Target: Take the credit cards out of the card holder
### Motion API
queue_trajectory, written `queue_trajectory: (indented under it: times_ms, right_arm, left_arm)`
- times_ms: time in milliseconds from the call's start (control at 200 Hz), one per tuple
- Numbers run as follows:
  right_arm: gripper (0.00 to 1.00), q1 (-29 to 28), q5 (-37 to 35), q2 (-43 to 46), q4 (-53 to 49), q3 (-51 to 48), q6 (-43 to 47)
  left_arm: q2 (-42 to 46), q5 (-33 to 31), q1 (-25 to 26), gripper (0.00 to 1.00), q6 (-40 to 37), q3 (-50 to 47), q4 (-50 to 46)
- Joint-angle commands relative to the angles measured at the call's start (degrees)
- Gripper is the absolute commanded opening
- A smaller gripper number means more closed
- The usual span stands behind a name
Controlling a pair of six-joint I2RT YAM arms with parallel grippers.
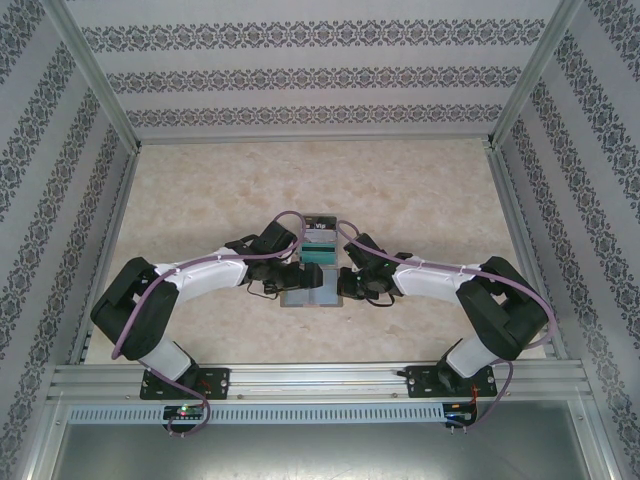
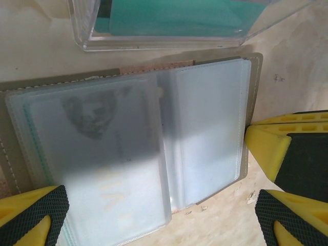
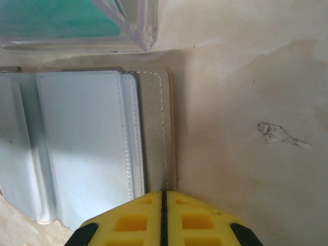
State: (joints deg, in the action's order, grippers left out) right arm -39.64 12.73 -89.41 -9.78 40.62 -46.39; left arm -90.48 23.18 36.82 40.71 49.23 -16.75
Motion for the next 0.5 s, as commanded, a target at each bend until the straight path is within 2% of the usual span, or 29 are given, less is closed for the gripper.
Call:
queue_trajectory:
  times_ms: [0,140,360,495]
  right_arm:
    - [0.0,-0.5,-1.65,-1.82,-1.01,0.42,-0.45]
    - [0.0,-0.37,-1.67,-1.83,-1.03,0.42,-0.44]
    - [0.0,-0.44,-1.67,-2.01,-1.06,0.42,-0.37]
    - [0.0,-0.42,-1.51,-2.31,-0.95,0.56,-0.41]
  left_arm:
    - [1.12,2.03,0.71,0.92,-1.5,1.5,0.09]
    - [0.74,2.65,0.71,0.91,-1.65,1.74,0.4]
    - [1.57,-6.17,0.71,0.92,-0.28,1.48,-4.29]
    - [0.82,-8.64,0.67,0.92,0.02,1.83,-6.34]
